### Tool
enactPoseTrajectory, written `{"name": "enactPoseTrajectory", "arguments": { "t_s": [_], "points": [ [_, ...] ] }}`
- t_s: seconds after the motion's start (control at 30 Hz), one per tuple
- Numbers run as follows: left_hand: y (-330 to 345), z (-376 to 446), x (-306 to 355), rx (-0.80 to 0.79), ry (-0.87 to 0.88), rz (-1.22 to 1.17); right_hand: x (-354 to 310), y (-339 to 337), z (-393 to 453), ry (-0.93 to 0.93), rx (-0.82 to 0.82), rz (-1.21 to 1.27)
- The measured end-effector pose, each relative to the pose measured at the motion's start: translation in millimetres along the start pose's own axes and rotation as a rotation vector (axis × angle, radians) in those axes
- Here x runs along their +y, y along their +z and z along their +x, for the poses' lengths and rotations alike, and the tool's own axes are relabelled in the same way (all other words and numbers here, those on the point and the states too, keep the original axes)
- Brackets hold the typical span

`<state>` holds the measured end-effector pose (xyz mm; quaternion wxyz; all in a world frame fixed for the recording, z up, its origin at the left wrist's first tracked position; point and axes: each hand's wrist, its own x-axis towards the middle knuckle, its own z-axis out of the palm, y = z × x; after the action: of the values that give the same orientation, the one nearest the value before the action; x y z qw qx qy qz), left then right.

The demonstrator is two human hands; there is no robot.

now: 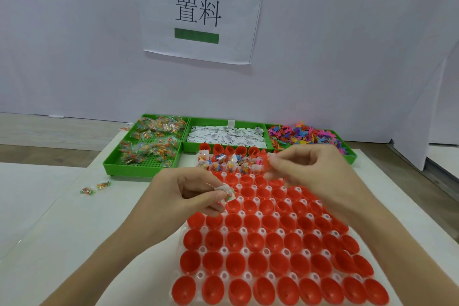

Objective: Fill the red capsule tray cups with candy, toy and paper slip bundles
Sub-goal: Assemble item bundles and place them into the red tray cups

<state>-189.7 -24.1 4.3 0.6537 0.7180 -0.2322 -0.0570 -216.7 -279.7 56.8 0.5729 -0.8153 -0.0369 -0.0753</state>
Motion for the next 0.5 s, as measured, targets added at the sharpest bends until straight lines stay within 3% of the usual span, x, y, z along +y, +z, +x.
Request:
{"name": "enactPoseTrajectory", "arguments": {
  "t_s": [0.2,0.5],
  "points": [
    [4.2,-0.6,0.6,-0.052,-0.005,-0.009,15.5,40.5,-28.7,0.007,-0.042,0.059],
    [8.3,-4.9,-1.7,-0.131,0.032,0.114,27.8,47.4,-36.1,-0.072,-0.062,-0.036]
  ]
}}
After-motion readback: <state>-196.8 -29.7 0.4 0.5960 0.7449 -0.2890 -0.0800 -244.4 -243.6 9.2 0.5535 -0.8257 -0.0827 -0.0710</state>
